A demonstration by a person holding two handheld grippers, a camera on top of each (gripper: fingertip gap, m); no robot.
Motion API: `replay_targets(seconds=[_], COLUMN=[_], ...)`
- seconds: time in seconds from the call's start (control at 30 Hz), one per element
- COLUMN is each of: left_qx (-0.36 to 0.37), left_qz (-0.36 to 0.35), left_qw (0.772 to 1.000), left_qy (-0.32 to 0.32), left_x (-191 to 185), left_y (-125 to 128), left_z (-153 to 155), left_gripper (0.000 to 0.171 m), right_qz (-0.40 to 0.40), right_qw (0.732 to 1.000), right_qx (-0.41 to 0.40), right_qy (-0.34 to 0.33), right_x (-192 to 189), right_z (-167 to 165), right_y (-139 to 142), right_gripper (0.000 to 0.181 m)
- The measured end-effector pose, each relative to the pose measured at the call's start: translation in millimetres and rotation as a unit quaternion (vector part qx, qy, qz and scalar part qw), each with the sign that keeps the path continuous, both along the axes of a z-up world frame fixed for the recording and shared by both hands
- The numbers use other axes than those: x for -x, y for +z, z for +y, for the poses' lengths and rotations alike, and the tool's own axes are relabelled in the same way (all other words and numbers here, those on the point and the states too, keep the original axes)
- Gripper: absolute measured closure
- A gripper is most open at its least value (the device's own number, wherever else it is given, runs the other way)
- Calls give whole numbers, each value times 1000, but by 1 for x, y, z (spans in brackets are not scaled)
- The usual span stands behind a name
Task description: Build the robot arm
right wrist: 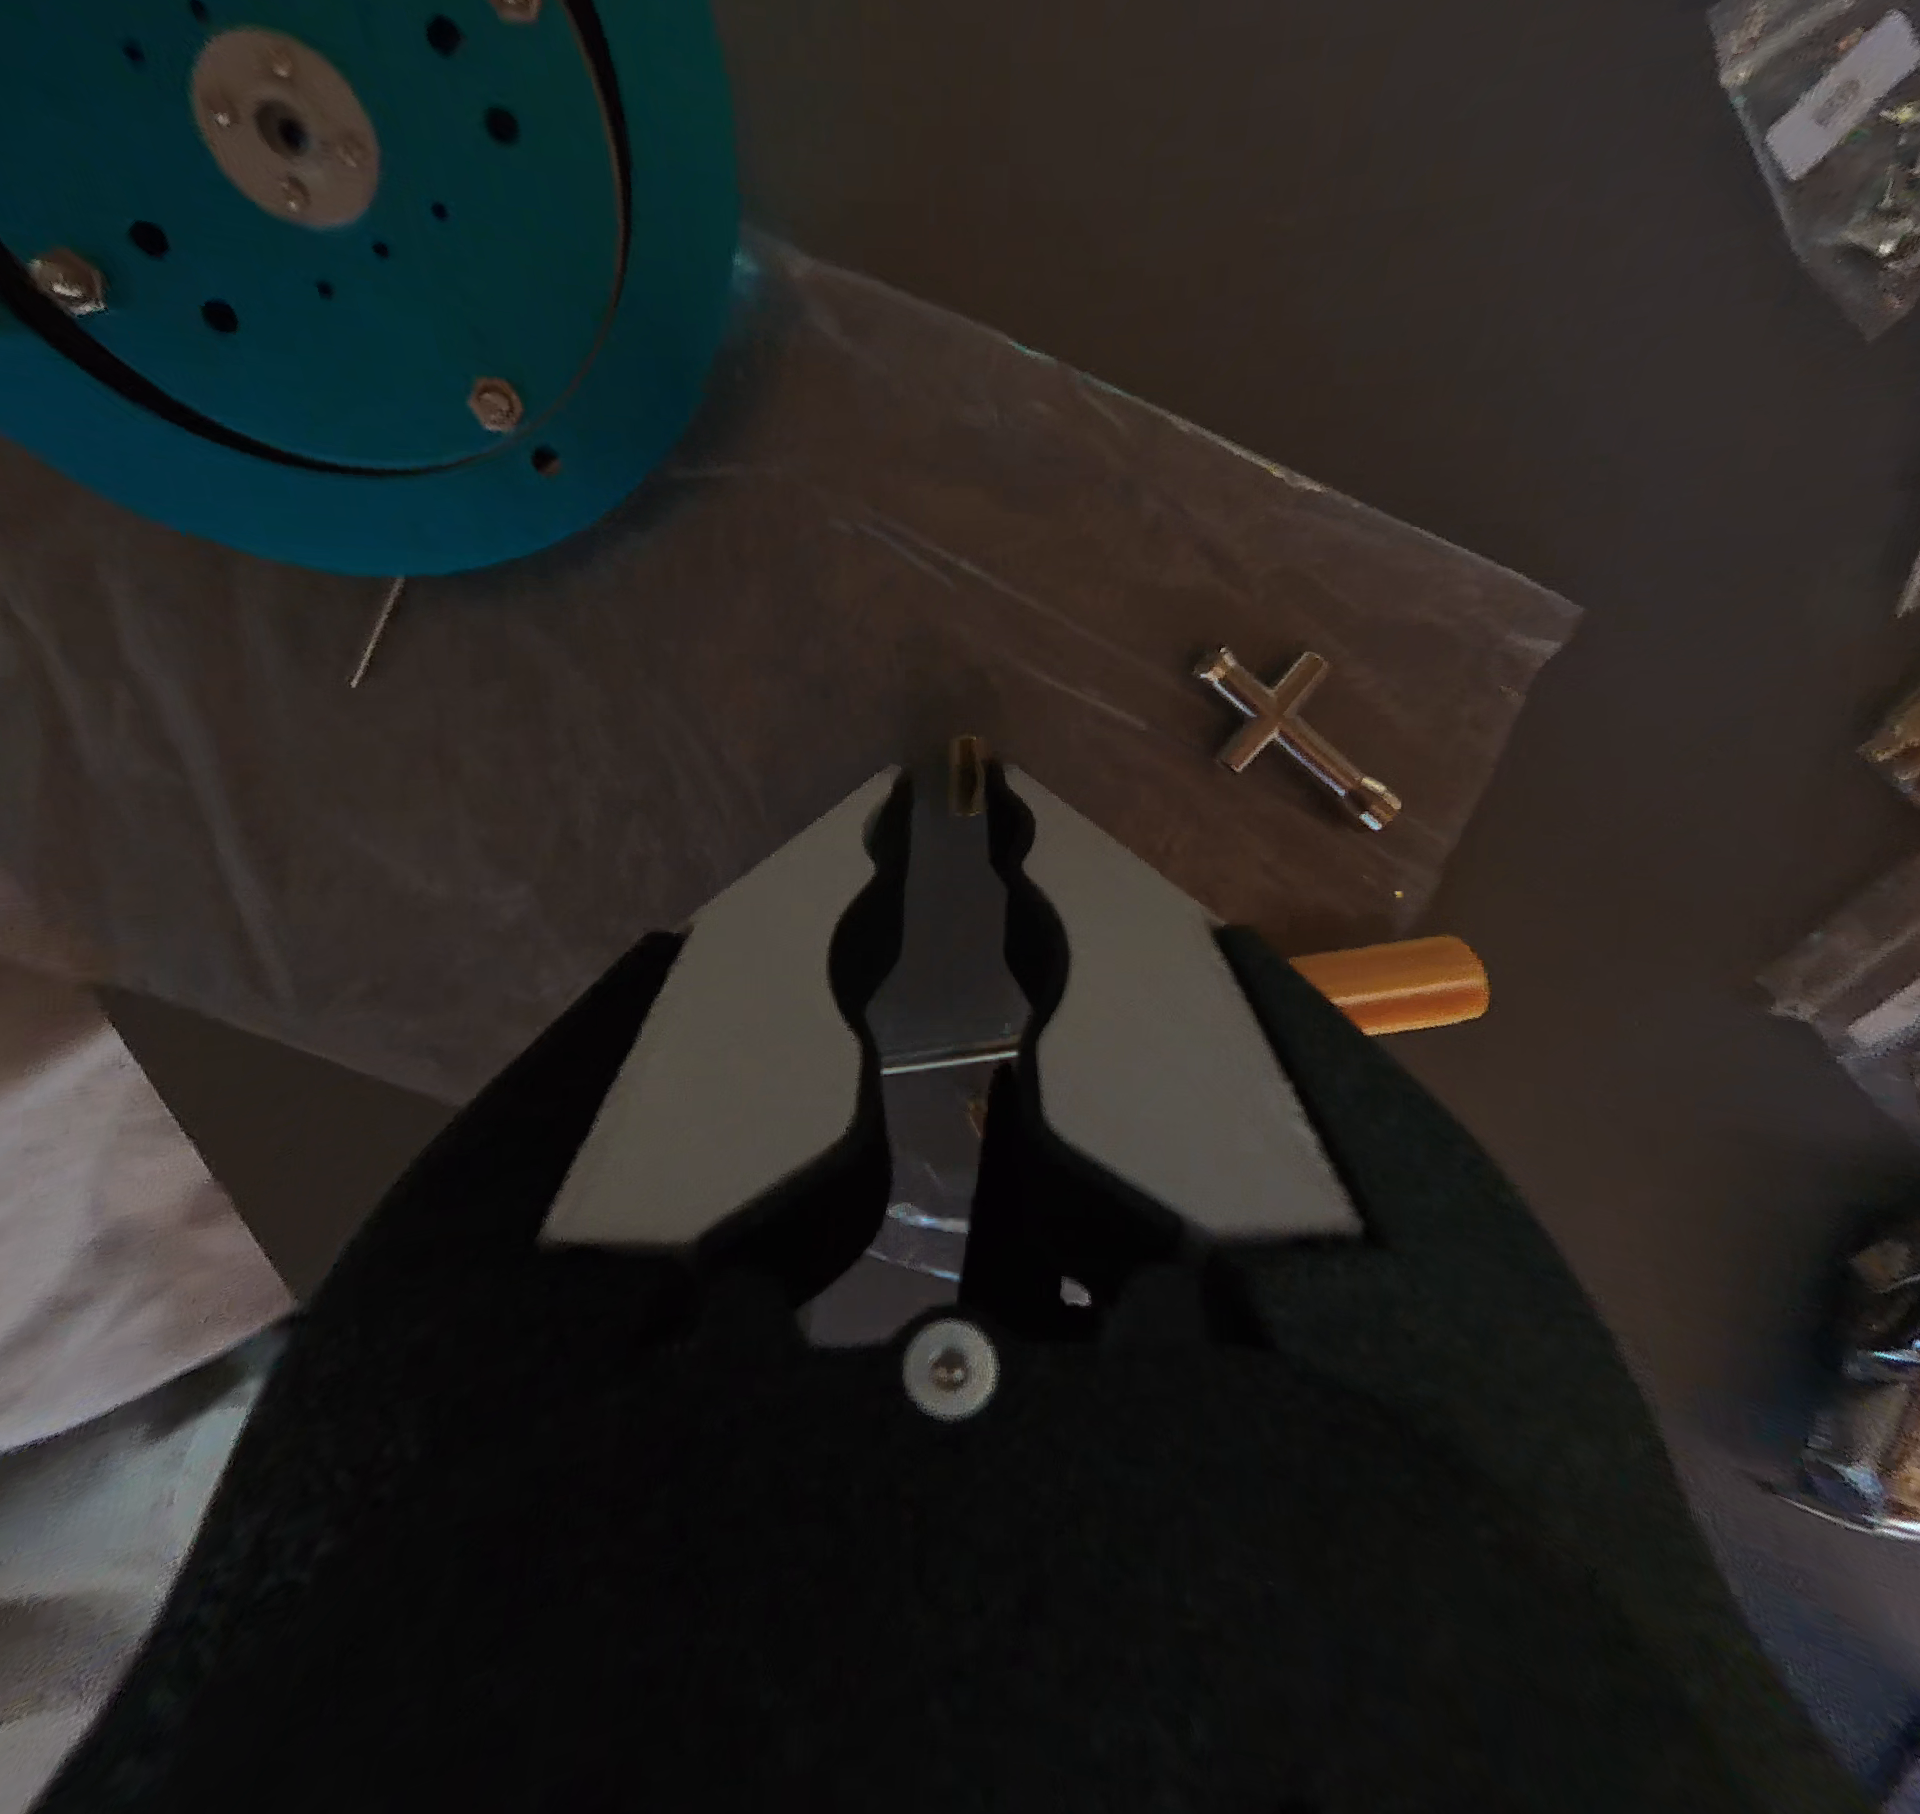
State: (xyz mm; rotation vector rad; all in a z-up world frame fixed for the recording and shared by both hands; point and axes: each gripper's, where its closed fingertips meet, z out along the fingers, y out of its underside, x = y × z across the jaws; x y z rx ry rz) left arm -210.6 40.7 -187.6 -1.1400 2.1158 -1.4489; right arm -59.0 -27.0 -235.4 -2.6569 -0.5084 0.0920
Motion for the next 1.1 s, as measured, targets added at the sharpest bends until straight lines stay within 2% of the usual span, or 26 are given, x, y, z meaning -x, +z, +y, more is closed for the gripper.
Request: replay_targets(seconds=[0.1,0.27,0.33,0.4,0.47,0.5,0.57,0.63,0.73,0.87,1.1], left_qx=[9,14,12,10,13,14,15,13,11,12,10], left_qz=[6,9,6,2,-2,-3,-7,-11,-15,-15,-17], left_qw=[1000,1000,1000,1000,1000,1000,1000,1000,1000,1000,1000], left_qy=[0,4,6,8,10,11,12,12,11,12,11], left_x=[-1,-3,-3,-3,-4,-5,-5,-4,-4,-5,-4], left_y=[0,0,1,1,3,3,4,5,6,6,6], left_z=[1,1,1,1,2,2,2,2,1,2,1], left_gripper=[170,169,169,170,170,169,170,170,170,169,169], right_qz=[49,39,99,182,293,313,284,233,223,243,247], right_qw=[998,994,984,961,930,926,946,961,960,957,959], right_qx=[-36,-84,-135,-197,-207,-191,-139,-146,-169,-151,-130], right_qy=[-34,-53,-60,-65,-77,-88,-64,-30,-26,-37,-43], right_x=[2,4,22,46,80,91,114,127,134,140,142], right_z=[1,4,16,32,47,52,51,54,64,66,67], right_y=[-1,1,24,58,80,77,59,59,72,59,59], right_gripper=[170,176,177,177,177,177,176,176,177,176,176])
